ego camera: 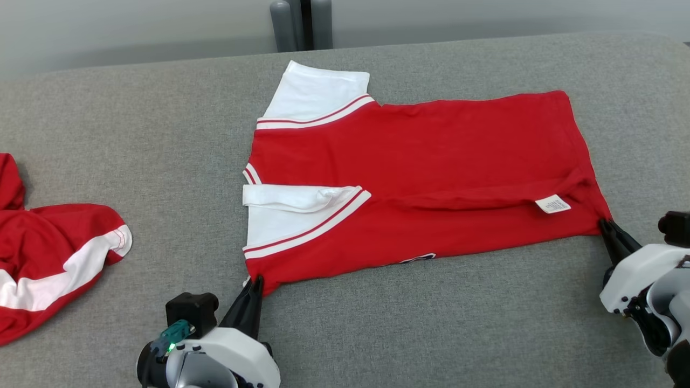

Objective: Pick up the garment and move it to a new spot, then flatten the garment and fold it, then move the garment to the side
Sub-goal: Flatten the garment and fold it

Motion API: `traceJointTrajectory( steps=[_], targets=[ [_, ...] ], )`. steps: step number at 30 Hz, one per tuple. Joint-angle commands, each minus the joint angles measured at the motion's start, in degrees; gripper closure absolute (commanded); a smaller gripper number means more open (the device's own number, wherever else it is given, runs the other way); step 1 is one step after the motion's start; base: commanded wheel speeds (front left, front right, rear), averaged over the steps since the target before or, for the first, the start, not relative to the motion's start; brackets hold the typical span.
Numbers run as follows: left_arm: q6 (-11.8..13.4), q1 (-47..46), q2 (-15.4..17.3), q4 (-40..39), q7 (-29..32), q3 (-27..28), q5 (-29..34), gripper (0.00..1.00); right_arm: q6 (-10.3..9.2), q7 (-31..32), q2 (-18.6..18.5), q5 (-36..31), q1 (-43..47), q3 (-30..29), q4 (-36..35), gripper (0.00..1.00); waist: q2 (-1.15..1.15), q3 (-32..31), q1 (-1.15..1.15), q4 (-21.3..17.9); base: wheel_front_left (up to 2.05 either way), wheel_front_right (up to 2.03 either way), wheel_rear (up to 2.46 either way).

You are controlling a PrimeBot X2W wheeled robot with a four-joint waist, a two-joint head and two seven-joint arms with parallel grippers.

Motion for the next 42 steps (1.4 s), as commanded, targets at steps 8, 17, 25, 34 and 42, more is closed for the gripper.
traceJointTrajectory(
  steps=[8, 17, 25, 34, 42],
  targets=[
    [1.4, 4.95, 2.64, -7.15, -0.59, 0.32, 1.14, 1.0, -0.02, -1.79, -4.24, 5.84, 7.01, -2.59, -6.9, 1.0, 0.0, -2.08, 0.0, -0.52, 0.0, 0.0, 0.0],
    [2.79, 11.44, 3.75, -14.31, 1.35, -0.81, 0.5, 1.0, -0.03, -1.77, -7.87, 5.72, 15.12, -6.92, -12.28, 1.0, 0.0, -2.75, 0.0, -0.34, 0.0, 0.0, 0.0],
    [3.55, 15.55, 4.11, -14.84, 2.24, -0.83, -0.9, 1.0, -0.05, -1.78, -8.08, 4.4, 23.55, -11.03, -15.94, 1.0, 0.0, -1.97, 0.0, 0.08, 0.0, 0.0, 0.0],
    [3.3, 16.92, 4.9, -12.34, 7.65, -1.84, -3.37, 1.0, -0.09, -1.65, -7.28, 2.14, 27.27, -14.08, -15.96, 1.0, 0.0, -2.13, 0.0, 0.2, 0.0, 0.0, 0.0],
    [3.53, 16.95, 3.91, -11.95, 6.5, -0.47, -5.37, 0.0, -0.06, -1.59, -6.68, -0.75, 26.16, -17.46, -15.16, 0.0, 0.0, -3.4, 0.0, -0.08, 0.0, 0.0, 0.0]
  ],
)
